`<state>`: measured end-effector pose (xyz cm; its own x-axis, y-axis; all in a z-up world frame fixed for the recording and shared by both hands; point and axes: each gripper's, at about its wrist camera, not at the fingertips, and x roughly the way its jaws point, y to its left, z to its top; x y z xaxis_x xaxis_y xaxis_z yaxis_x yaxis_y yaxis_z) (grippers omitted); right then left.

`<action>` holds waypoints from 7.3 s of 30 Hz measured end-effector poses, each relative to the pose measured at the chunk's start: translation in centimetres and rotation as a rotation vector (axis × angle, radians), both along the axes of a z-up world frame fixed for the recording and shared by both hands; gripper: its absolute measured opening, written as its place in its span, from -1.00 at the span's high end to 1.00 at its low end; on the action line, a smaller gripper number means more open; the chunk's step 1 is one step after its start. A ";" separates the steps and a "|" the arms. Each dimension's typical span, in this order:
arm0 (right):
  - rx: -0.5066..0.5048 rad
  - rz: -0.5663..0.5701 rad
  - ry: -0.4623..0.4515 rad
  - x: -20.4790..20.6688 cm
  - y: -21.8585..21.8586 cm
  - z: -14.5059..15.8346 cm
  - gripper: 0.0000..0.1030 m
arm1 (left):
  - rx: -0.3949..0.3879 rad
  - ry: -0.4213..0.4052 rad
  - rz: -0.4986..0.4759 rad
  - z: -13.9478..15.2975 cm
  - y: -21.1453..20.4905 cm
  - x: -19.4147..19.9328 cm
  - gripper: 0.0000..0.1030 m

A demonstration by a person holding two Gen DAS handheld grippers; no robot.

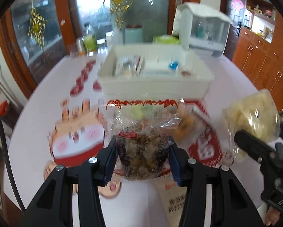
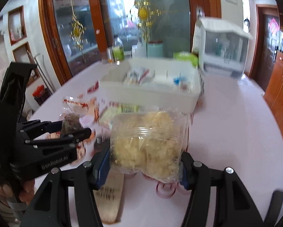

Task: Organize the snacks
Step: 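Carry both bags over the white tray and open both tools to drop them, then move both open tools back toward the remaining snacks on the table, then grasp the brown cracker pouch with the left tool while the right tool grasps the yellow cake pack, then carry both packs into the white tray and open both tools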

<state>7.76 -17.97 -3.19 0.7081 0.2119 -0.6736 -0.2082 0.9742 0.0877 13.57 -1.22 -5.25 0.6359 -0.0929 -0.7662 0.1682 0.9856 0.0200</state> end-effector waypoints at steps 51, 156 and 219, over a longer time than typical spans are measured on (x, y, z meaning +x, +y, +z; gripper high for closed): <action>0.023 -0.187 0.160 31.5 -2.1 0.5 -0.29 | 0.071 0.061 0.020 -1.7 -5.7 27.7 -0.91; -0.081 0.148 0.281 12.5 3.8 -11.7 -0.35 | 0.052 0.108 0.058 -10.5 -3.0 -4.1 -0.03; 0.164 -0.215 0.030 25.9 -4.5 3.4 -0.63 | -0.063 0.004 0.186 2.1 1.0 26.3 -0.99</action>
